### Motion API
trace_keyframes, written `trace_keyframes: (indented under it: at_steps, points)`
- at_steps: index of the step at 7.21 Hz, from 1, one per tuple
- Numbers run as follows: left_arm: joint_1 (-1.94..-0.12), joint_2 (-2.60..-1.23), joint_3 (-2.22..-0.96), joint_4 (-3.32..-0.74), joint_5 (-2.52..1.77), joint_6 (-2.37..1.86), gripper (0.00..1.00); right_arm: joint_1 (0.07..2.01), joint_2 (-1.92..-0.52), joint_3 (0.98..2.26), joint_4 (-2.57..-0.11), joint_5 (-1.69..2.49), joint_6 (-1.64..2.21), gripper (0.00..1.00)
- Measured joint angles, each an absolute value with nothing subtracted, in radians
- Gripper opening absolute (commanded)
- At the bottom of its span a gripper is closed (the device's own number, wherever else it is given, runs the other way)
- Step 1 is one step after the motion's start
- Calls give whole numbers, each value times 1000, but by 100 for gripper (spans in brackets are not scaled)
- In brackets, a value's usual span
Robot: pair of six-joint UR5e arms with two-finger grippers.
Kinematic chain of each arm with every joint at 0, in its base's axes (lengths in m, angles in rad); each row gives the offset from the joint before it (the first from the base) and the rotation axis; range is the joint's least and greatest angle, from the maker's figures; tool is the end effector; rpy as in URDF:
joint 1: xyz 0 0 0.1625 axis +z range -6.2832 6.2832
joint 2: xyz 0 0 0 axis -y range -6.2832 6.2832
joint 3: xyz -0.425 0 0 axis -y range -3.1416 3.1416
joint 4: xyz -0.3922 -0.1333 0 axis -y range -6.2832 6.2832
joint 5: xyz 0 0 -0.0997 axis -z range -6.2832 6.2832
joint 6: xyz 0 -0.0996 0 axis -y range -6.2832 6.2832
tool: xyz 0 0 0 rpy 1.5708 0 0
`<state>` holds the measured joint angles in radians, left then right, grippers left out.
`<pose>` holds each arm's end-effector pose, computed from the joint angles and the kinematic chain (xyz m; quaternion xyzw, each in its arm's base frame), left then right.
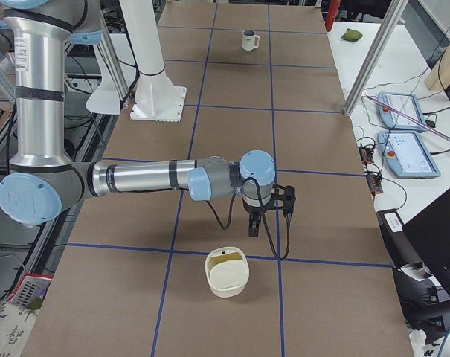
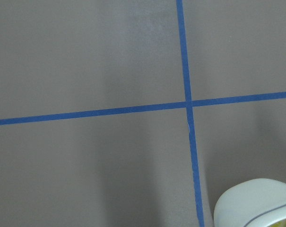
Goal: Left arm hands cup to right arm to dump lemon
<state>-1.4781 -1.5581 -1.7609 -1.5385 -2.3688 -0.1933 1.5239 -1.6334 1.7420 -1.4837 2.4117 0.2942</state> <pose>-0.0164 -0.4930 0.5726 0.0109 0.3930 -0.0181 0.9193 0.0368 -0.4763 0.5899 0.0189 -0.4155 0.0725 0.9065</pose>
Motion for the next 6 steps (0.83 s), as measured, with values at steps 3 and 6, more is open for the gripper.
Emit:
trace_keyframes:
  at_steps: [3,6]
  points:
    - [-1479,-1575,-1720,-1541,-2371,-199,100,1500,-1604,1750,-1485,2384,348,100]
    - [-1478,-1590,-1682,-1536,-2369,-202,100,1462,-1596,1757,-1532,2319,344,100]
